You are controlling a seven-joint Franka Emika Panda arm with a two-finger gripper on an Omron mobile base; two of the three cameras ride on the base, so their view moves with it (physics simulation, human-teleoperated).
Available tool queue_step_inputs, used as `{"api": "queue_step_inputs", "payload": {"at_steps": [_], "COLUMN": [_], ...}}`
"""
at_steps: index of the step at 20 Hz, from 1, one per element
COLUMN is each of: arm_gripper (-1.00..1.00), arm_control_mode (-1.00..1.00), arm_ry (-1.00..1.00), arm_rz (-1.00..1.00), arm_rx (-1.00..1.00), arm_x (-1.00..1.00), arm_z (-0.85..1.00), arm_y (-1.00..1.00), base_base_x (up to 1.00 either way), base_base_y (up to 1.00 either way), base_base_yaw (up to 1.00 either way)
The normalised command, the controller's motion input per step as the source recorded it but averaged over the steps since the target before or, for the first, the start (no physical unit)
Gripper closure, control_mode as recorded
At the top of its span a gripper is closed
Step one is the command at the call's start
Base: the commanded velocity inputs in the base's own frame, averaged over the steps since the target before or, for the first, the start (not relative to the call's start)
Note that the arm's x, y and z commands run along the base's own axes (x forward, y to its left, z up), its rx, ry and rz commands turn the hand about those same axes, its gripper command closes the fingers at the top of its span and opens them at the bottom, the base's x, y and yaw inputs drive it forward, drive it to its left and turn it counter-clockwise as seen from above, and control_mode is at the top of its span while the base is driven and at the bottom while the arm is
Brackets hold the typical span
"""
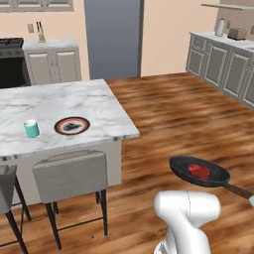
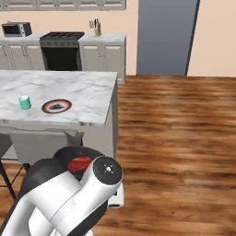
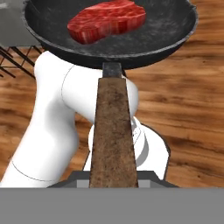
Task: Pick up the pan with the steak in it and place it on the dining table. Then place the steak on the plate.
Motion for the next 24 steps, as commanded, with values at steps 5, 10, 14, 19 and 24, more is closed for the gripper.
{"api": "queue_step_inputs", "payload": {"at_steps": [5,10,14,19,24], "arm_gripper": [1.00,1.00,1.00,1.00,1.00], "arm_control_mode": [1.00,1.00,1.00,1.00,1.00], "arm_ry": [0.00,0.00,0.00,0.00,0.00], "arm_rz": [0.00,0.00,0.00,0.00,0.00], "arm_rx": [0.00,0.00,0.00,0.00,0.00], "arm_x": [0.00,0.00,0.00,0.00,0.00], "arm_z": [0.00,0.00,0.00,0.00,0.00], "arm_y": [0.00,0.00,0.00,0.00,0.00], "base_base_x": [0.00,0.00,0.39,0.65,0.62], "base_base_y": [0.88,0.34,0.16,0.19,0.12], "base_base_yaw": [-0.01,-0.01,-0.04,-0.05,-0.02]}}
